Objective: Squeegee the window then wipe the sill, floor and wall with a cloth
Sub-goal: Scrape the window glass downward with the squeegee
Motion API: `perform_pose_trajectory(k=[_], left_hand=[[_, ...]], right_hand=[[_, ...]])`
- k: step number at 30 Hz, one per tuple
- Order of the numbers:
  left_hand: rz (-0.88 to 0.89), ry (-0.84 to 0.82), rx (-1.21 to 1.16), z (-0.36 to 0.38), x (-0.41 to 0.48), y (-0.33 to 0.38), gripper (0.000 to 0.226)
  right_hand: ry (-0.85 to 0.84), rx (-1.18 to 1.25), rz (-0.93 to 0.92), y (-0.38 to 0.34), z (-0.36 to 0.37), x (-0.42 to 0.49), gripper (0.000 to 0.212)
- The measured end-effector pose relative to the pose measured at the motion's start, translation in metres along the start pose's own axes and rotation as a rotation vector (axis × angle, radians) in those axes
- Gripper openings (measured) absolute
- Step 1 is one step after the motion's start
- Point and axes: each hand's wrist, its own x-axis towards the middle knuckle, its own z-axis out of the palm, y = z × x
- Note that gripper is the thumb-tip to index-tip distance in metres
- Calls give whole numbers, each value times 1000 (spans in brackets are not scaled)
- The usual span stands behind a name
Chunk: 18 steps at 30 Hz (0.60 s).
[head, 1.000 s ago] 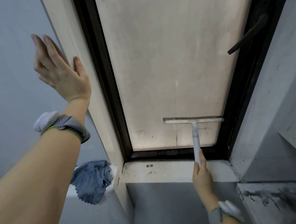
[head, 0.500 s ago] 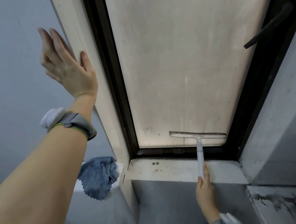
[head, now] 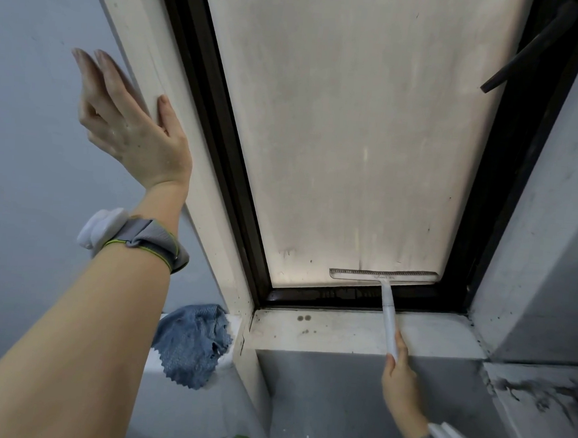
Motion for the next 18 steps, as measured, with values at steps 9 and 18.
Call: perform_pose_trajectory(k=[9,18], left_hand=[[2,-4,11,0,0,0,63],[1,-38,4,-3,2,1,64]], right_hand=[[-38,-61,15,1,-1,-4,53],[-76,-141,-3,0,-13,-11,53]])
